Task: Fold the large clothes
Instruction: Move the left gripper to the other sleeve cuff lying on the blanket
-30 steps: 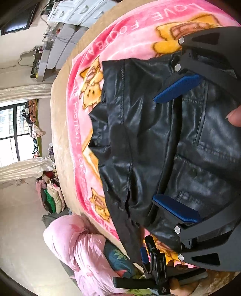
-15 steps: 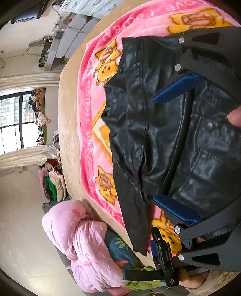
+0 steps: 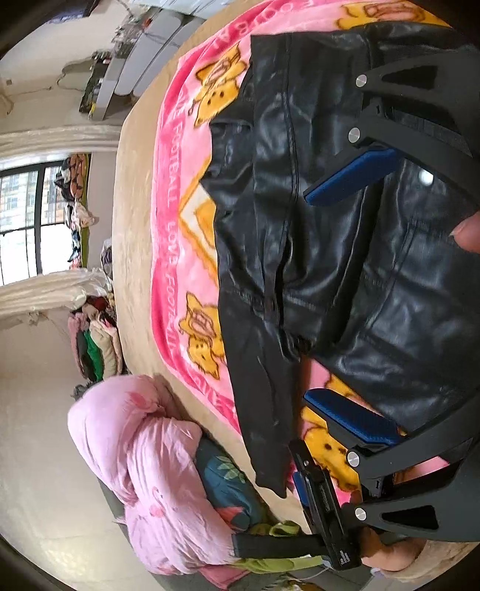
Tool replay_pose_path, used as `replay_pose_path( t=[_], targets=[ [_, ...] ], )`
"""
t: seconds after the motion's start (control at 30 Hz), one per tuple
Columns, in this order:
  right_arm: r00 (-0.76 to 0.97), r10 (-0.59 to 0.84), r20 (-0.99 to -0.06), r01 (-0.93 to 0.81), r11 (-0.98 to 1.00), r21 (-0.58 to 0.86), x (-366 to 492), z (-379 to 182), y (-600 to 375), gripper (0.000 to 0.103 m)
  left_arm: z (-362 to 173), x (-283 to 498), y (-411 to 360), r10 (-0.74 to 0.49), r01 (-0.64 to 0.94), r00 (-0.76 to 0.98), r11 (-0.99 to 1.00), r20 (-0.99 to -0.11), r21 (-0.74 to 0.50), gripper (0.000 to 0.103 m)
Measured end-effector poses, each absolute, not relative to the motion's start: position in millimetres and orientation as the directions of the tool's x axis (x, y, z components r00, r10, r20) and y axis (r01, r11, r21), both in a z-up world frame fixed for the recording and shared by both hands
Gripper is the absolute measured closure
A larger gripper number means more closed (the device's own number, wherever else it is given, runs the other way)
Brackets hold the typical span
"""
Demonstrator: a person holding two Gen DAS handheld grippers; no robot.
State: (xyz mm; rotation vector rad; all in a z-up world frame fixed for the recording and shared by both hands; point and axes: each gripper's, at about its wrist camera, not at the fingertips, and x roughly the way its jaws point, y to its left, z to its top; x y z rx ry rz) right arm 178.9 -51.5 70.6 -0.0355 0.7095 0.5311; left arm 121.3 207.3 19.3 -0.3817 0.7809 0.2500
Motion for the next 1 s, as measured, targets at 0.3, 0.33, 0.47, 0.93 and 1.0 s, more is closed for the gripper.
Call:
replay_pose_path(
  t=[0.3,0.33,0.47,0.93,1.0],
  targets=[
    [0.582,0.493,-0.647,-0.561,0.819,0.119,173.8,63.6,11.5,0.005,13.8,106.3,253.0,0.13,-0.469,0.679,0.834,-0.722,-0.291,0.009],
    [0.573,0.499,-0.65,-0.571,0.812,0.12,173.4,62.0,19.7,0.005,12.9,104.6,260.8,0.141,-0.49,0.676,0.82,-0.723,-0.298,0.009],
    [0.547,0.513,-0.662,-0.598,0.792,0.119,173.0,55.5,44.5,0.005,9.7,99.6,287.3,0.18,-0.551,0.661,0.775,-0.728,-0.309,0.009],
    [0.473,0.54,-0.696,-0.656,0.744,0.132,174.3,35.9,105.0,0.005,-23.9,98.3,364.0,0.145,-0.669,0.652,0.573,-0.744,-0.473,0.009],
    [0.469,0.539,-0.699,-0.655,0.744,0.134,175.0,34.1,106.5,0.005,-31.3,98.9,372.7,0.144,-0.685,0.649,0.537,-0.747,-0.492,0.009]
  ],
)
